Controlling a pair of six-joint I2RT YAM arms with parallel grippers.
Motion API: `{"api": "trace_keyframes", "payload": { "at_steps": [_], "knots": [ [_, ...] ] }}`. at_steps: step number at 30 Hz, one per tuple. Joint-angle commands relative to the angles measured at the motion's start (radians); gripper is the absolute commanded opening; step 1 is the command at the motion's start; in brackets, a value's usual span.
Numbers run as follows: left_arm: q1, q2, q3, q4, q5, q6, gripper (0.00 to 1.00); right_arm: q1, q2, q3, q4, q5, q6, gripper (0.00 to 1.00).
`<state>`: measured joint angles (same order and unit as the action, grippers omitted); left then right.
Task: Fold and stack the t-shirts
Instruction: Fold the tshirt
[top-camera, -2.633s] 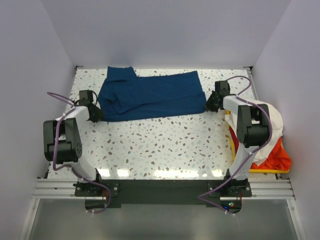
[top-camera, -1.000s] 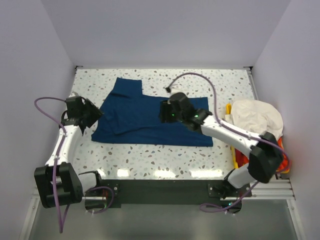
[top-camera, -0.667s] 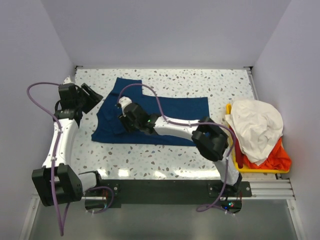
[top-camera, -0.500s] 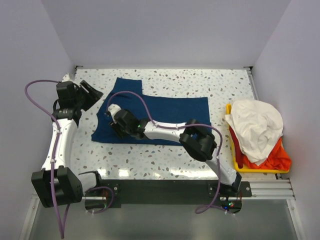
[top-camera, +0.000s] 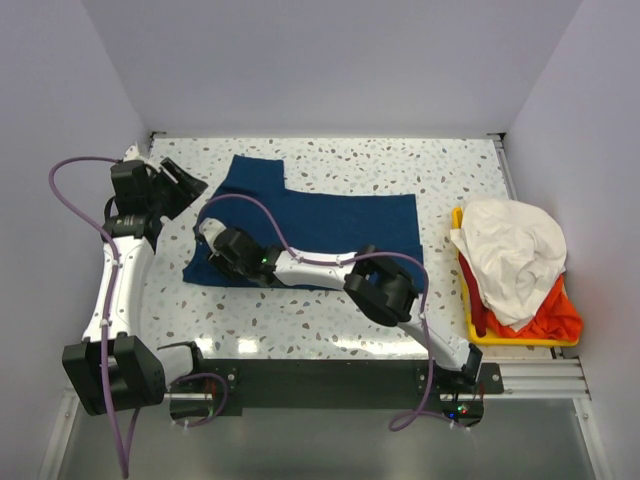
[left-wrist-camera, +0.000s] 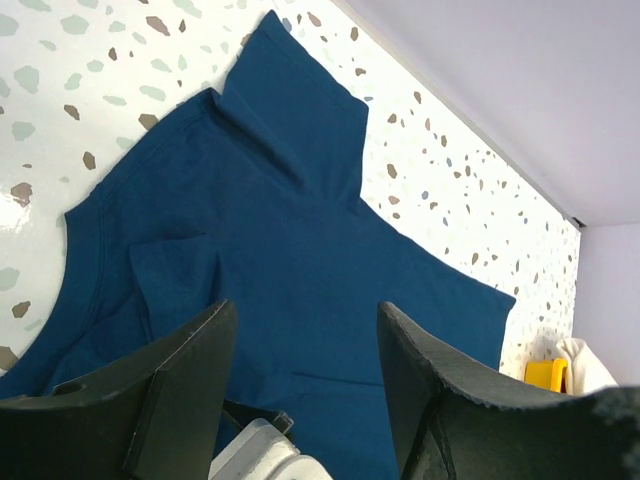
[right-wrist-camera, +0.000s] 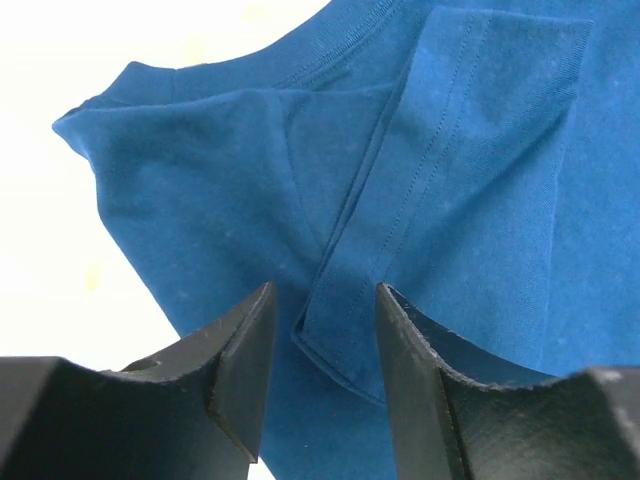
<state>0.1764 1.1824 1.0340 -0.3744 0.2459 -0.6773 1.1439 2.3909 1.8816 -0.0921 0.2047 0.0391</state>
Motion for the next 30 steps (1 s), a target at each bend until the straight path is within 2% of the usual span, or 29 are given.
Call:
{"api": "trace_keyframes", "payload": {
  "at_steps": [1, 6, 10, 19, 22, 30],
  "knots": [
    [0.006, -0.004, 0.014, 0.028, 0.029, 0.012, 0.63, 0.008, 0.011, 0.047, 0.008, 0.053, -0.033, 0.46],
    [0.005, -0.007, 0.008, 0.034, 0.035, 0.015, 0.64, 0.010, 0.024, 0.050, -0.004, 0.070, -0.033, 0.45],
    [0.006, -0.020, 0.003, 0.038, 0.038, 0.016, 0.64, 0.010, 0.028, 0.054, -0.008, 0.084, -0.065, 0.39],
    [0.006, -0.032, -0.014, 0.043, 0.035, 0.019, 0.65, 0.010, 0.017, 0.077, -0.008, 0.122, -0.082, 0.06],
    [0.006, -0.033, -0.020, 0.042, 0.032, 0.022, 0.65, 0.001, 0.001, 0.079, -0.001, 0.139, -0.081, 0.03],
    [0.006, -0.026, -0.031, 0.046, 0.029, 0.025, 0.65, -0.078, -0.027, 0.100, -0.011, 0.113, 0.004, 0.01]
  ]
}}
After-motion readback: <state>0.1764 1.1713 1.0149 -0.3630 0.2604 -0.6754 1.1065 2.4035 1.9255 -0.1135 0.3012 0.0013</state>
